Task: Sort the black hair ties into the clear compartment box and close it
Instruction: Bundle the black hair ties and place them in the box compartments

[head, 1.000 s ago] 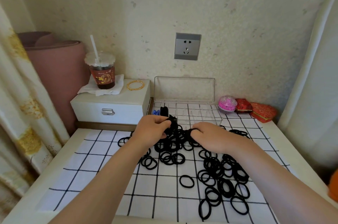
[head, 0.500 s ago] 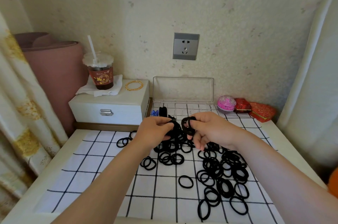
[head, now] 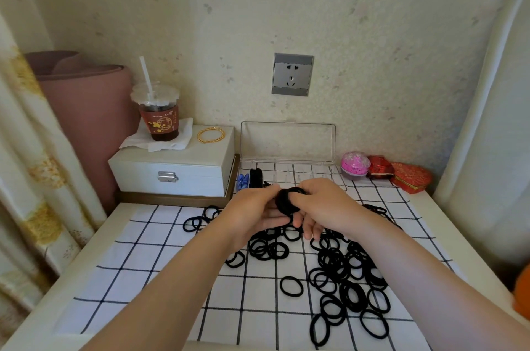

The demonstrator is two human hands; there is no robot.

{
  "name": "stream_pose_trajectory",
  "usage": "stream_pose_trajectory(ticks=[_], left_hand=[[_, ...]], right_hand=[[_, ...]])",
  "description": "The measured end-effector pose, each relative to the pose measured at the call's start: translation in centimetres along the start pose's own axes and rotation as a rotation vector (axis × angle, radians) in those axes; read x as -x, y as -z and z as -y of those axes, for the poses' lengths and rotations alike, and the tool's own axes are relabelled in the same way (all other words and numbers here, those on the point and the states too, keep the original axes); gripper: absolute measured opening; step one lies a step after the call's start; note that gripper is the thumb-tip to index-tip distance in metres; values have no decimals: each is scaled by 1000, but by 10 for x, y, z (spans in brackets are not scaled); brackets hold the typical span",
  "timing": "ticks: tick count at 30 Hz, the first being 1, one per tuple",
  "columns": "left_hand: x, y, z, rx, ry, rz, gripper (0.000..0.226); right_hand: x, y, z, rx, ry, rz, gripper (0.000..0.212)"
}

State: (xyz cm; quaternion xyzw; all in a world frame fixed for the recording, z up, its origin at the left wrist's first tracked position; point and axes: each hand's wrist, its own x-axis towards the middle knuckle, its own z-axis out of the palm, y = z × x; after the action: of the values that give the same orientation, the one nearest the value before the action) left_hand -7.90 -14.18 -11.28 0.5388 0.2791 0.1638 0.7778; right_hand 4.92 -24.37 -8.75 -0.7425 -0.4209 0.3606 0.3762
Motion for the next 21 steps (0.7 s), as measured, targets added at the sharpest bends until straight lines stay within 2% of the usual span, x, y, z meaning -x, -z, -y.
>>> stream_pose_trajectory(ticks=[2,4,6,11,13,16,18,21], left_hand=[[0,0,0,8,-14,22,30],[2,0,1,-72,-54,38,22],[1,2,2,-102,-58,5,23],[-1,6,1,-166,-59,-4,27],[-1,7,-1,-166,-64,16,27],[-1,7,-4,-137,-65,48,27],[1,8,-7,-109,-56,75,26],[3,9,-9,-102,-55,67,24]], right_hand=[[0,-1,0,46,11,-43,21],[1,-2,0,82,26,-55,21],[0,-1,-1,91,22,-53,21],[0,2,-4,-5,1,-33,19],[-1,5,-5,-25,-6,-76,19],[-2,8,-7,-109,-22,-151,31],[-2,9,-9,-255,-37,-87,33],[2,9,-8,-423,-40,76,25]])
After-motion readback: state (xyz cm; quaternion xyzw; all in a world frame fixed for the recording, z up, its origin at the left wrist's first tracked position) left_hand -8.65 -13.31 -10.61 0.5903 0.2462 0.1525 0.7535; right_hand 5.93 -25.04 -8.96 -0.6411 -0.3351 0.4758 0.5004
